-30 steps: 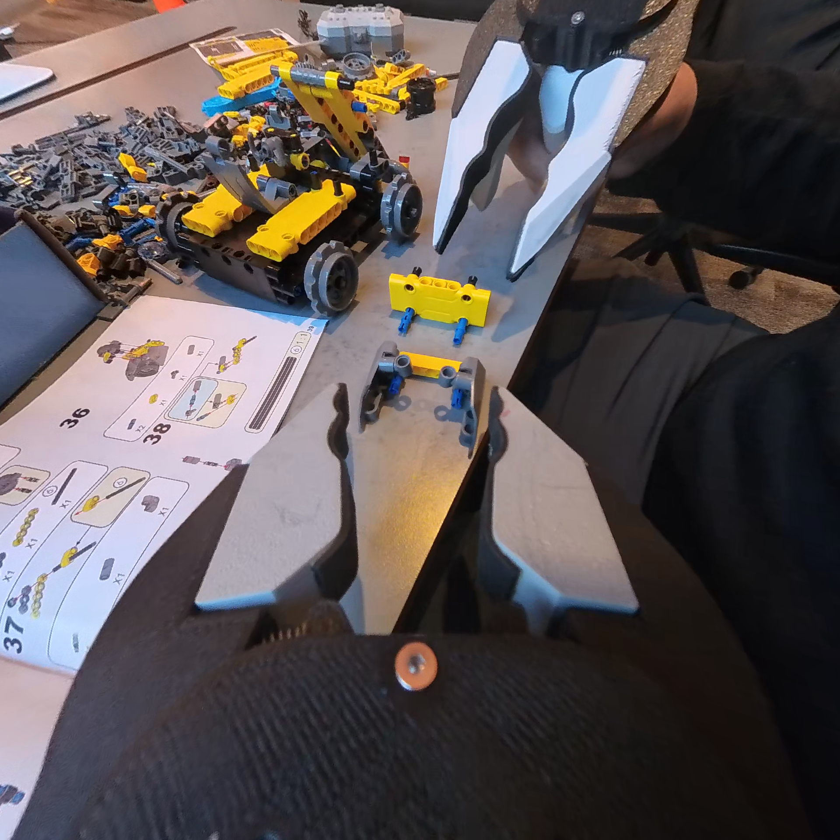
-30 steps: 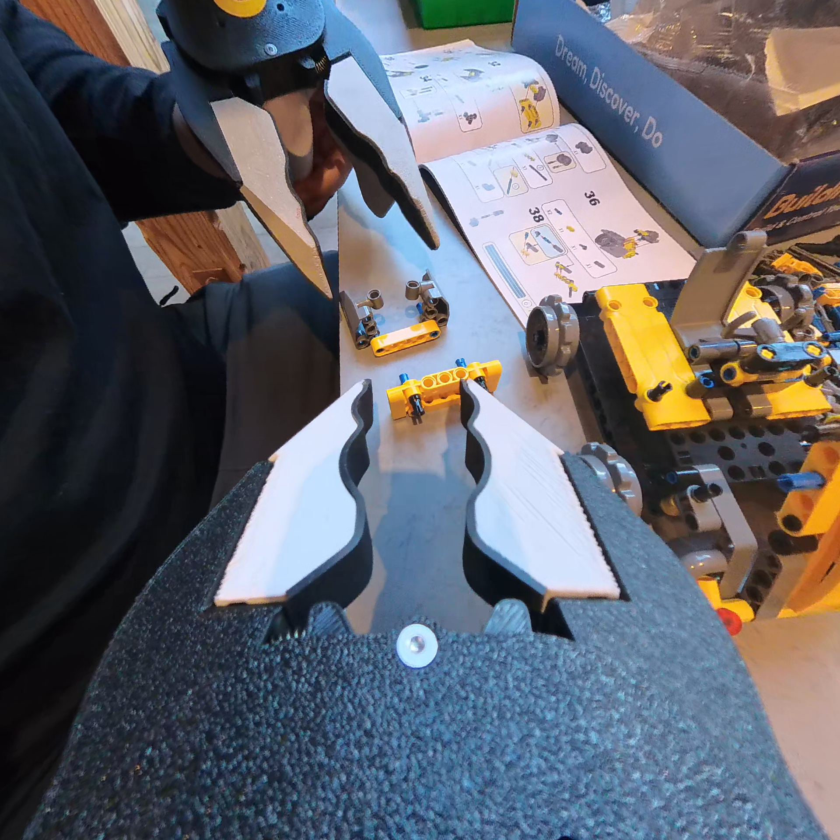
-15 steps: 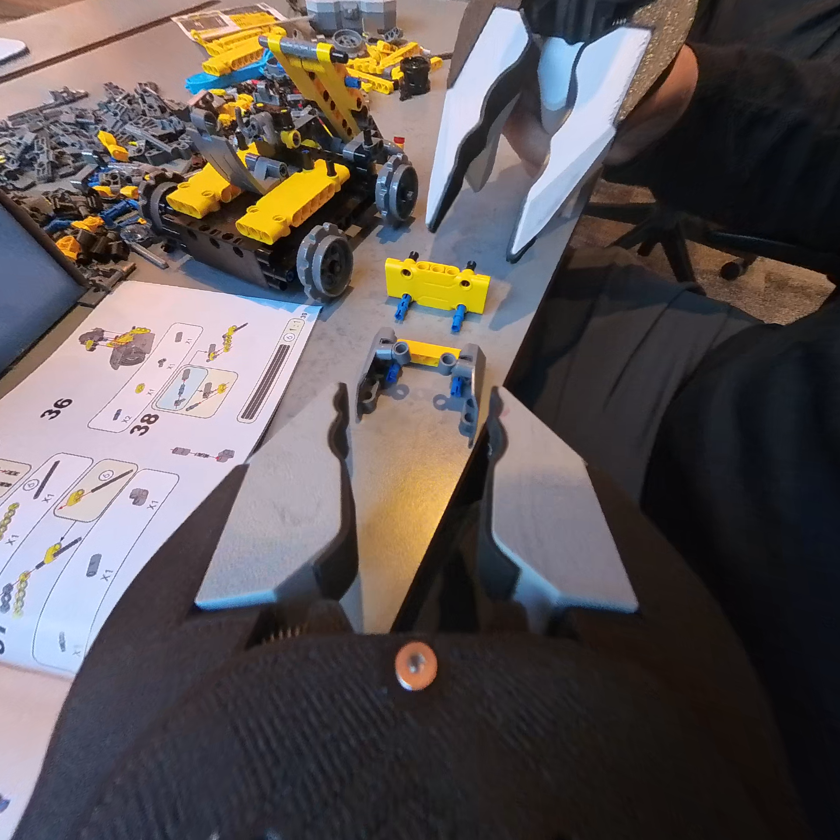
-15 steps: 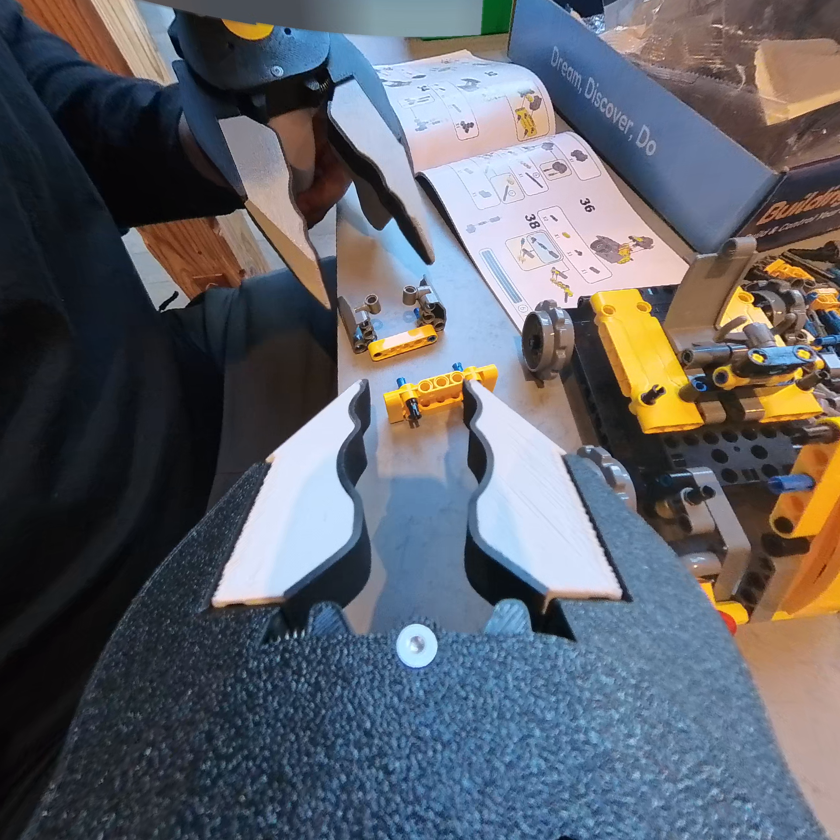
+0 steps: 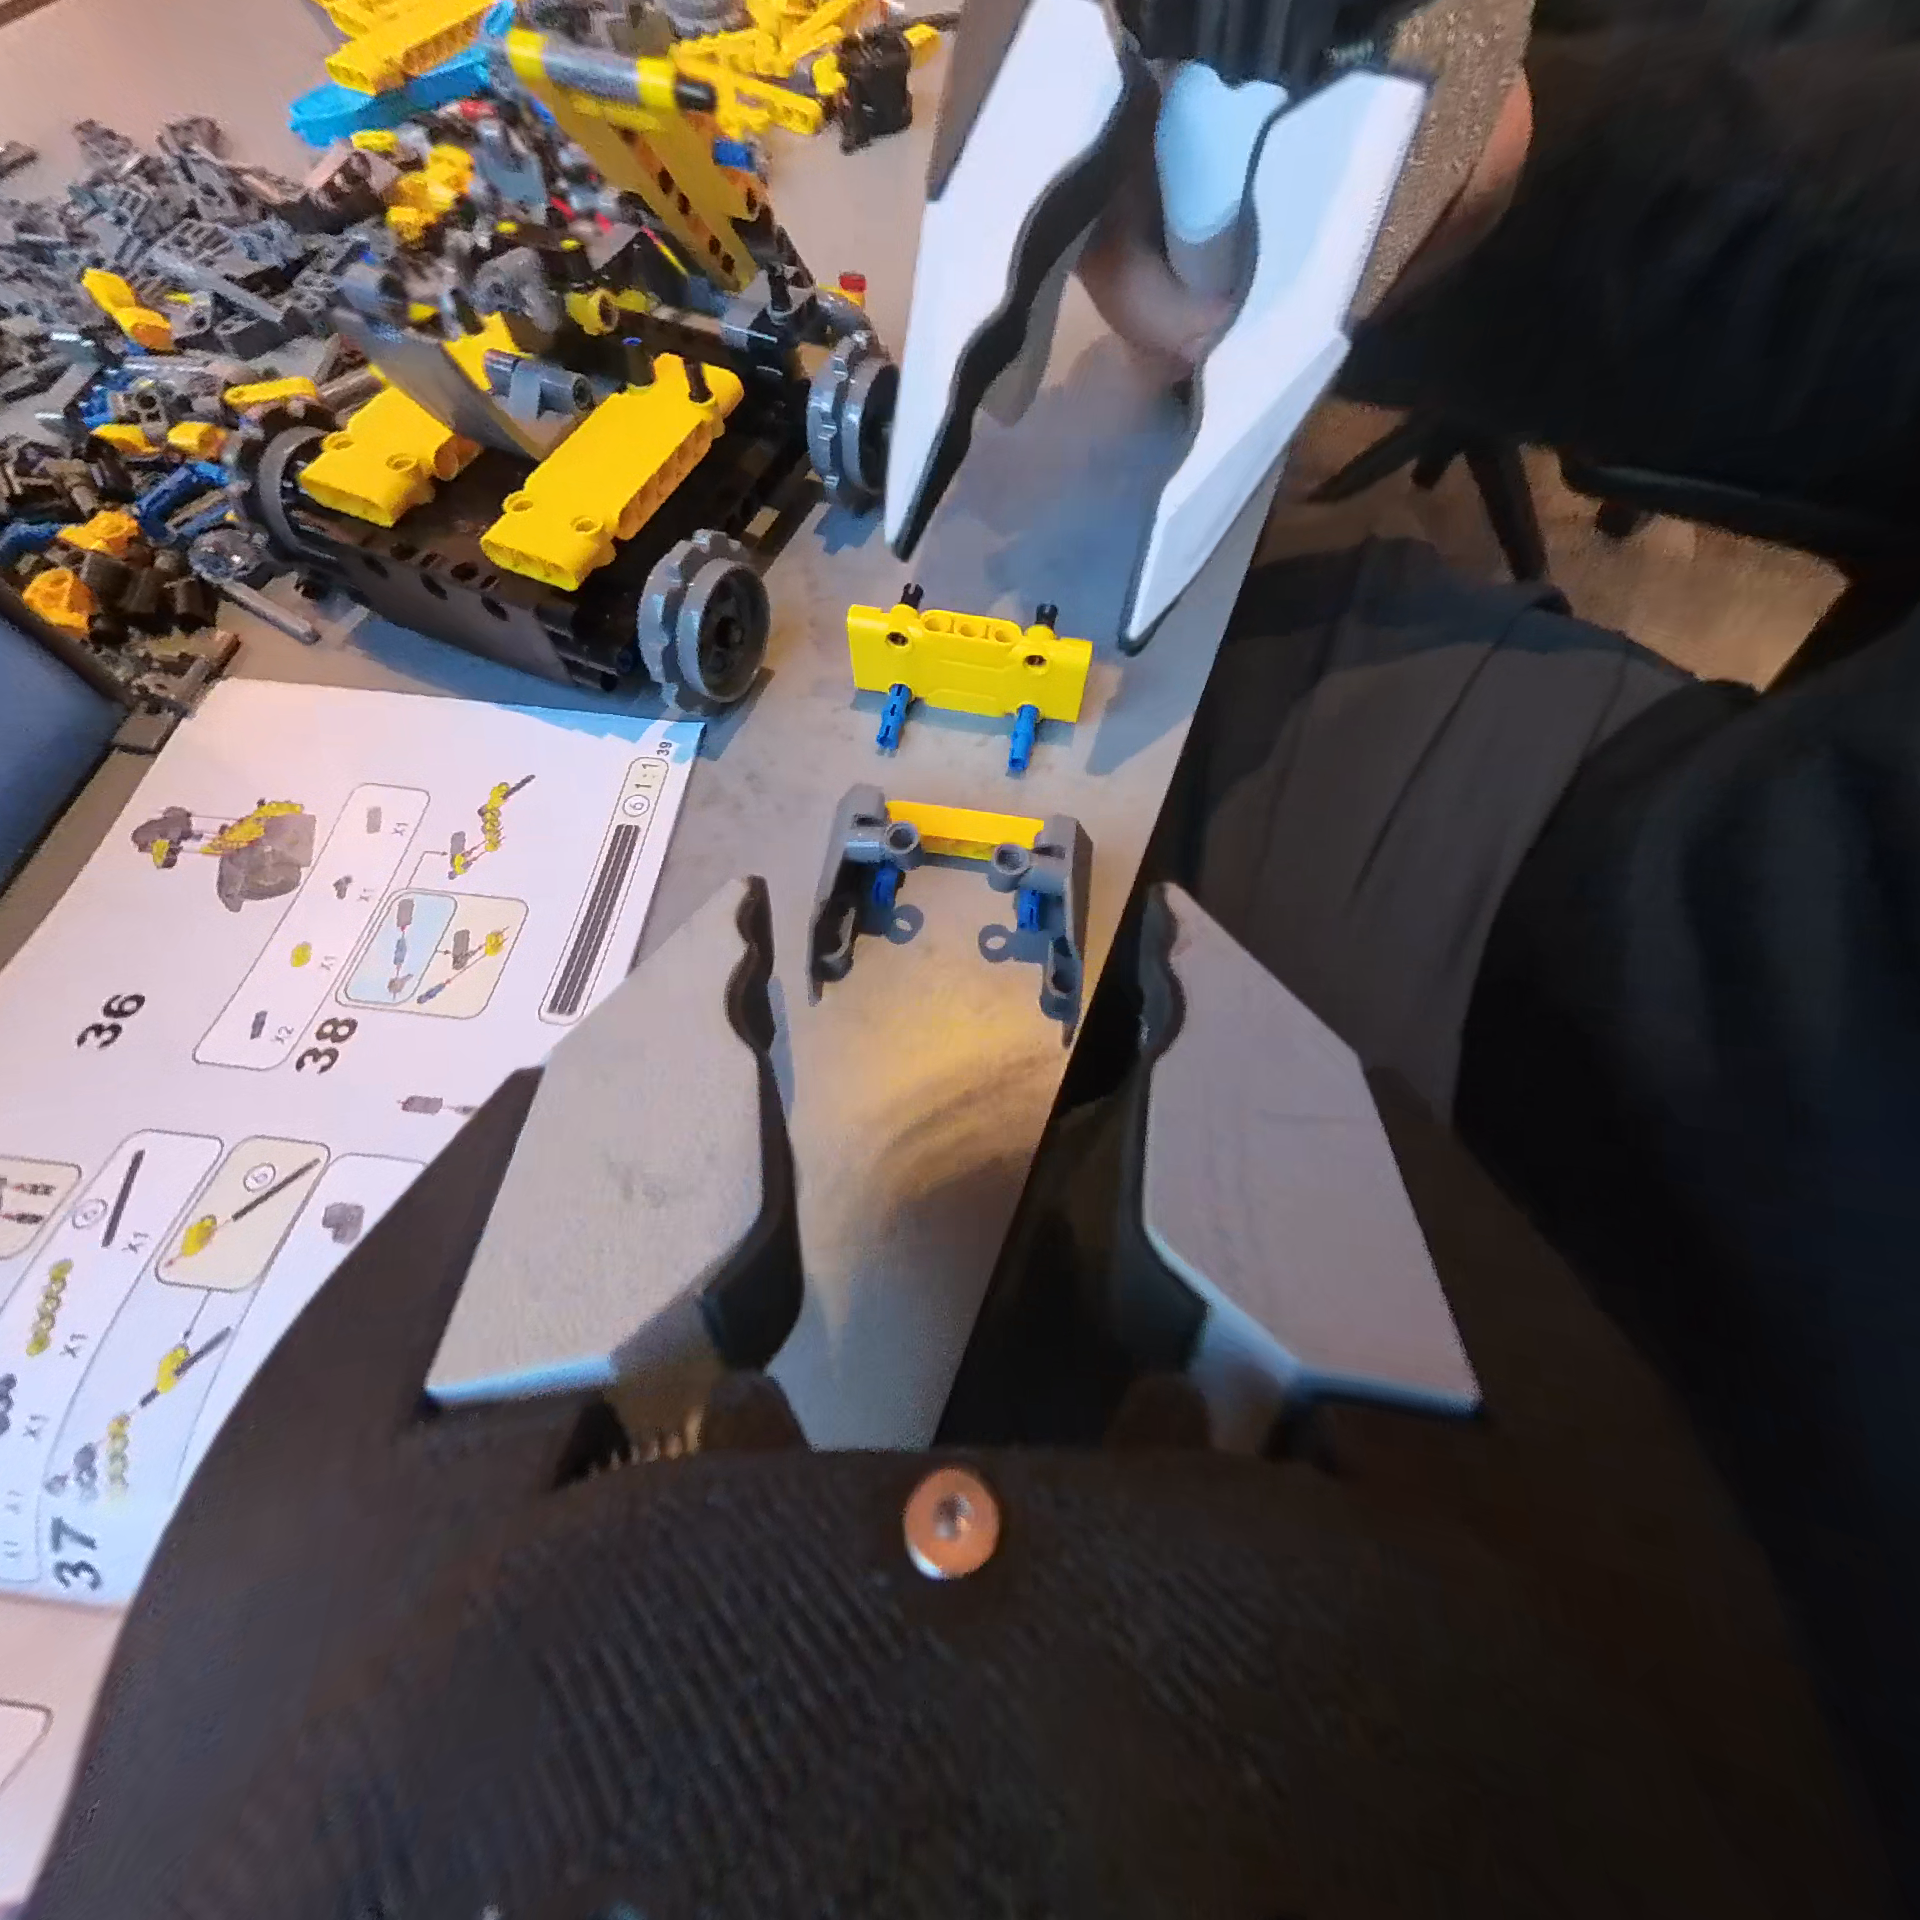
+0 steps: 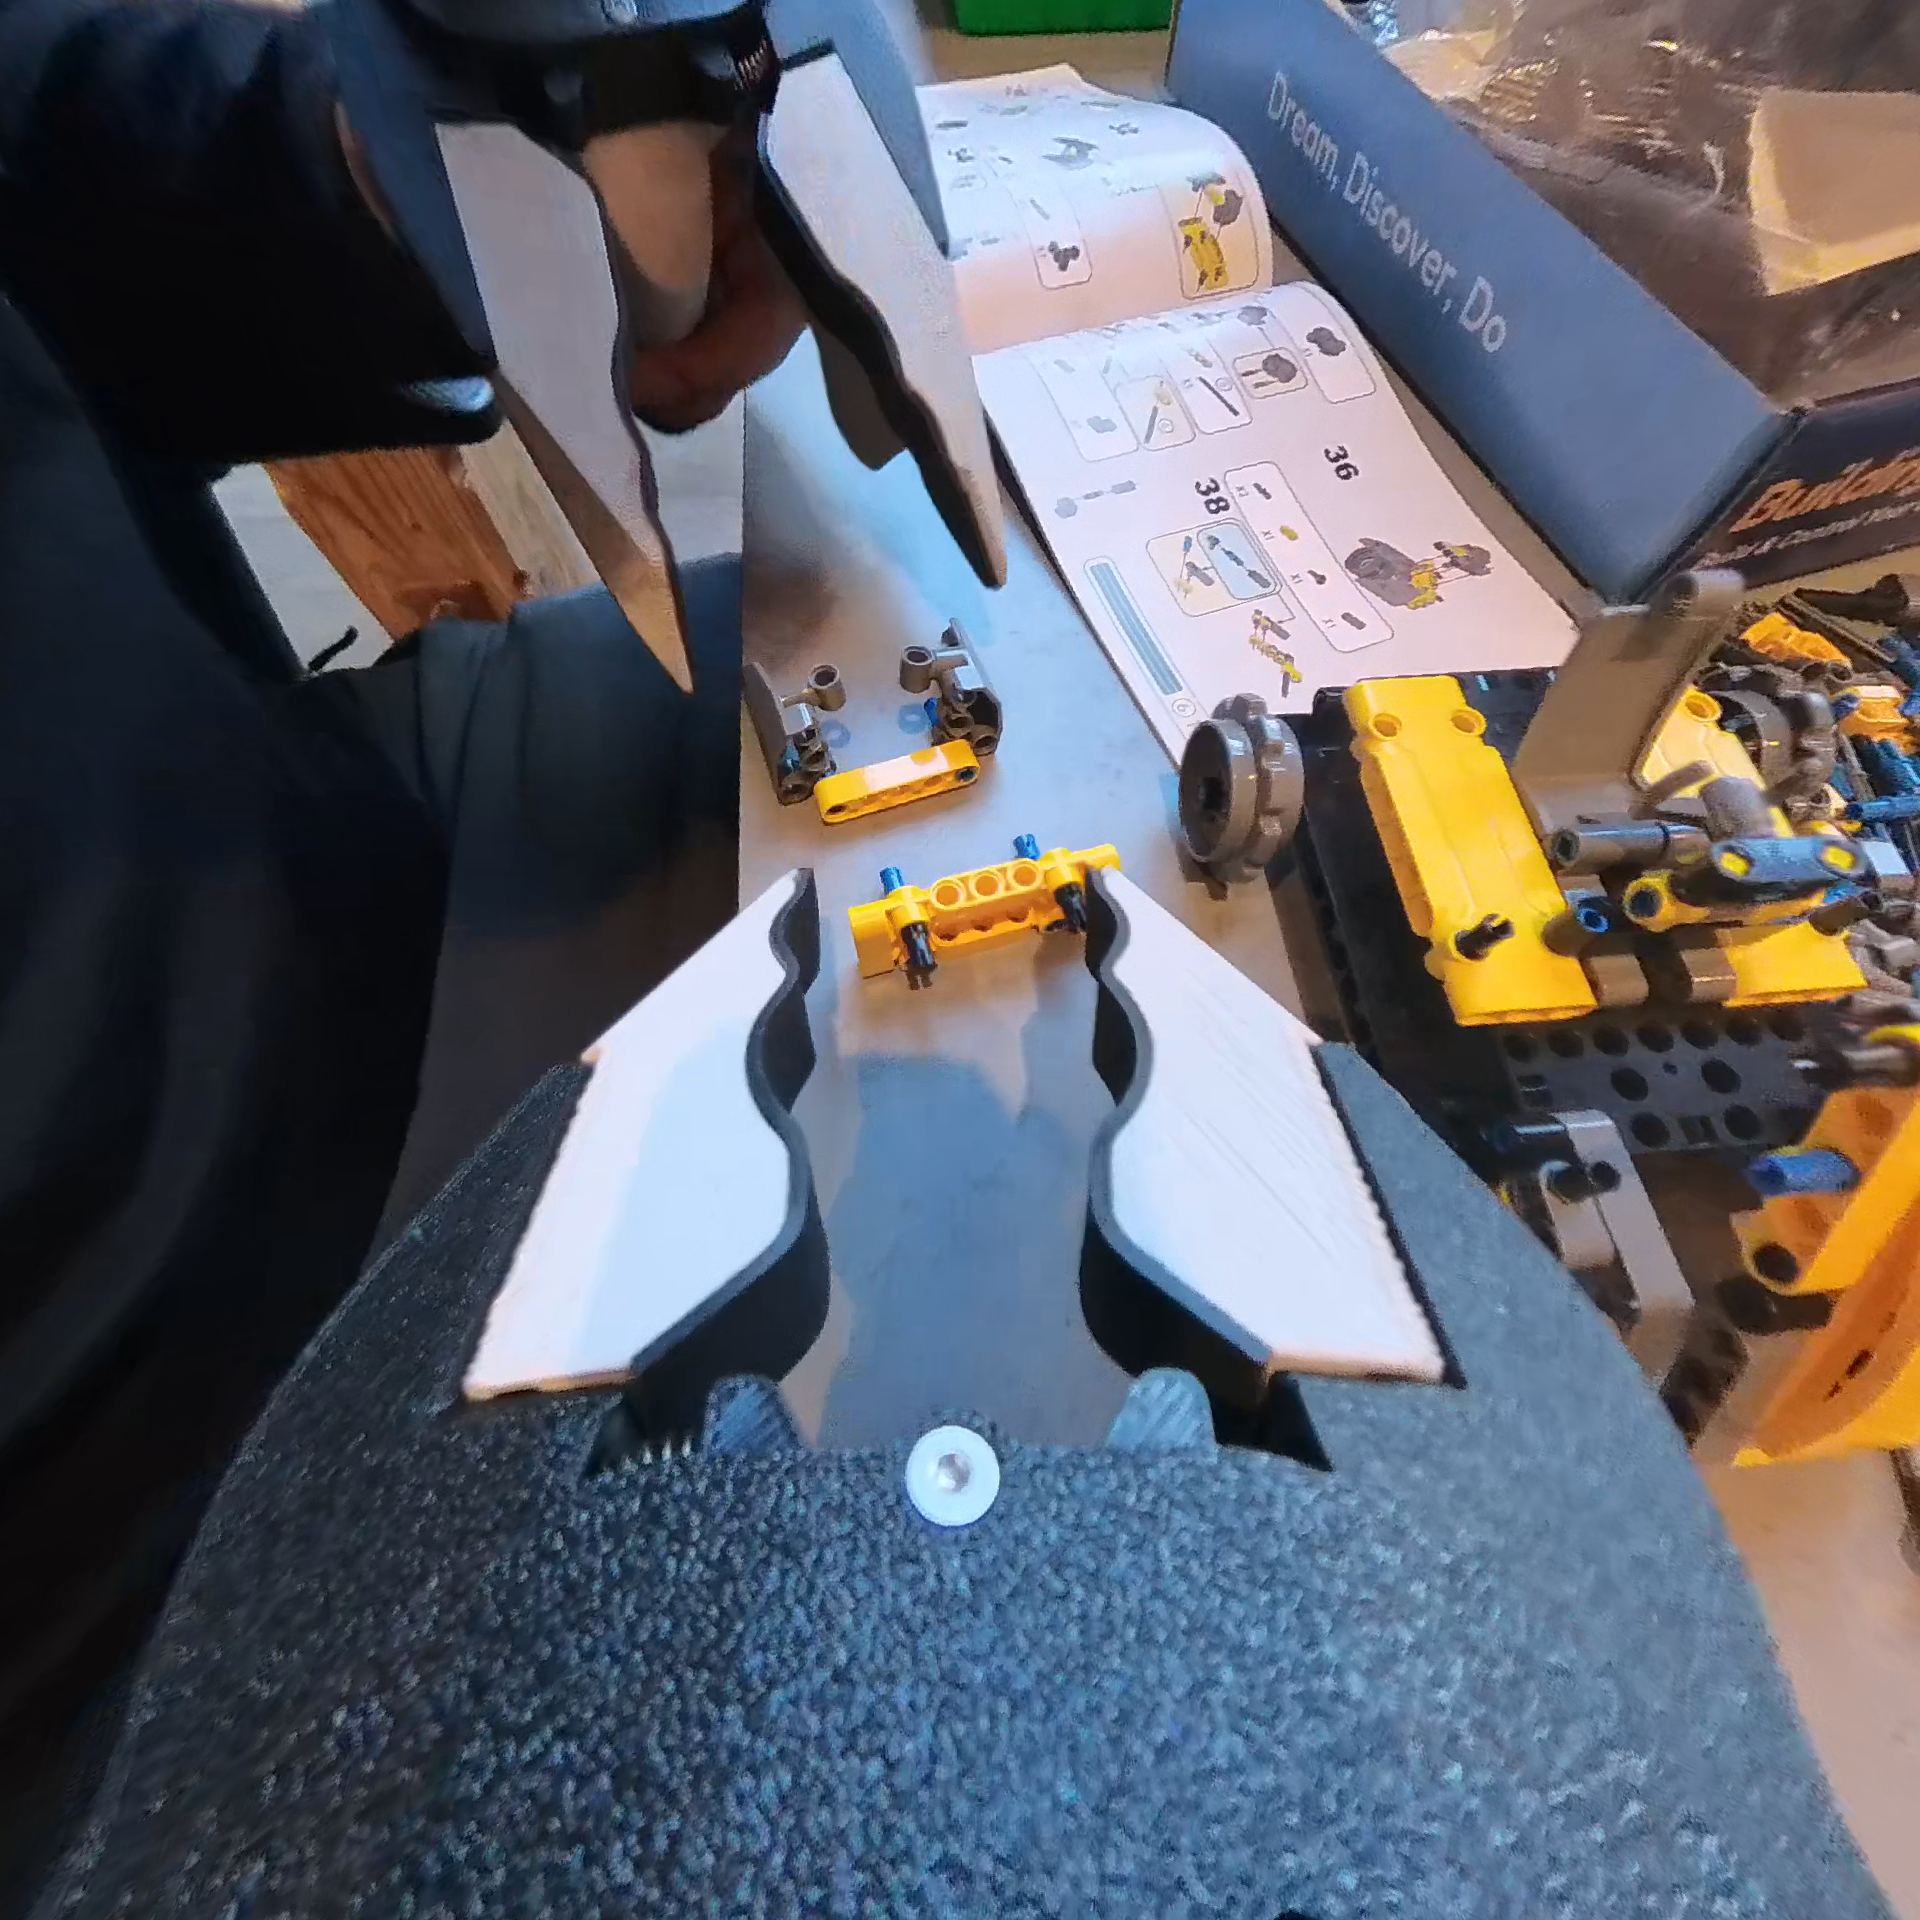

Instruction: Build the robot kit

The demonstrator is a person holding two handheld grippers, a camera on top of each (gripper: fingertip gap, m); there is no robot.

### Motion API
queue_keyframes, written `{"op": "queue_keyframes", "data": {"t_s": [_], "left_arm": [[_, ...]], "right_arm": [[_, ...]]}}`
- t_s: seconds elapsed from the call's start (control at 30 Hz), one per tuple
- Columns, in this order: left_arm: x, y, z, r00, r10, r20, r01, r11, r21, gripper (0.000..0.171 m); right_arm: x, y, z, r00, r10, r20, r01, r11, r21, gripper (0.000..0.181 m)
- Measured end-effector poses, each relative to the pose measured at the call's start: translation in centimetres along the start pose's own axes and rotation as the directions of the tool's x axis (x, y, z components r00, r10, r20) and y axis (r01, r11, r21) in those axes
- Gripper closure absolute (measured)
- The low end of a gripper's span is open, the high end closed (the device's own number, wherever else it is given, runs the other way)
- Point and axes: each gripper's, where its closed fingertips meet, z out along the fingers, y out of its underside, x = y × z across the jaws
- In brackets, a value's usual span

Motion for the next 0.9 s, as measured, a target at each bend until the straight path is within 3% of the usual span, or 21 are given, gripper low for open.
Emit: {"op": "queue_keyframes", "data": {"t_s": [0.27,0.43,0.63,0.9], "left_arm": [[-0.3,2.4,1.7,0.991,0.122,-0.045,-0.129,0.967,-0.222,0.099],[0.1,2.3,1.8,0.986,0.139,-0.086,-0.156,0.96,-0.232,0.107],[0.1,1.3,1.8,0.993,0.029,-0.117,-0.051,0.98,-0.194,0.107],[-0.3,1.4,2.2,0.991,0.025,-0.132,-0.052,0.976,-0.209,0.113]], "right_arm": [[0.4,-0.1,0.0,1.0,0.017,0.002,-0.017,1.0,0.004,0.118],[0.2,0.9,0.8,1.0,-0.016,0.017,0.017,0.997,-0.077,0.115],[0.3,0.8,0.9,0.999,-0.017,0.032,0.02,0.997,-0.074,0.115],[0.0,1.6,1.6,0.997,-0.028,0.077,0.039,0.989,-0.14,0.119]]}}
